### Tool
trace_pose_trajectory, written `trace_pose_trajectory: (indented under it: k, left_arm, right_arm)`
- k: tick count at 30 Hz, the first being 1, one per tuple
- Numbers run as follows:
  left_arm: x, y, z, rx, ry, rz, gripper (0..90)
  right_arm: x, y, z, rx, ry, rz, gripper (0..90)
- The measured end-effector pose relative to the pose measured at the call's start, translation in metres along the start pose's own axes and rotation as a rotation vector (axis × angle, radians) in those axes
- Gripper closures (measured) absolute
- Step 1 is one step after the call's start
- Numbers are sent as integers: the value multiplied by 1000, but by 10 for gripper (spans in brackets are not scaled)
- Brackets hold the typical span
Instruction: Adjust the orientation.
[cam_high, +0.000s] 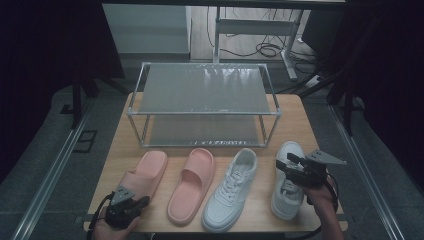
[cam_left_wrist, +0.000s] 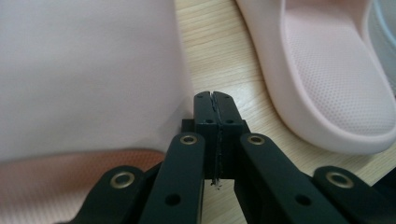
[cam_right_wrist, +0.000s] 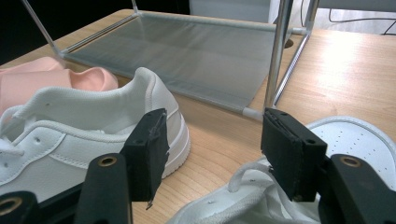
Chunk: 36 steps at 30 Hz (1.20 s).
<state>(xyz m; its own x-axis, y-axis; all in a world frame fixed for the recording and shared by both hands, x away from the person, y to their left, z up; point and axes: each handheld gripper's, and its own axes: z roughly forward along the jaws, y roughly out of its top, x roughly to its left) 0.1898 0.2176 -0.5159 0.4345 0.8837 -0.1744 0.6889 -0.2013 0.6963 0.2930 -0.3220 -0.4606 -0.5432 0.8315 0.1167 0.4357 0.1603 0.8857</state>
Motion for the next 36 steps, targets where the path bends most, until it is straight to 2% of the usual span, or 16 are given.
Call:
trace_pose_trajectory:
  k: [9,14,29,36]
  left_arm:
    - [13,-5,-8,-5,31,-29,900]
    - [26,-8,-14,-13,56,-61,900]
    - [62,0,-20,-14,121,-106,900]
    - [59,4,-22,-33,117,-98,900]
  right_arm:
    - [0,-1,0,7,-2,0,419]
    - [0,-1,0,9,-2,1,420]
    - [-1,-3,2,15,-4,1,419]
    - [-1,-3,2,18,-4,0,419]
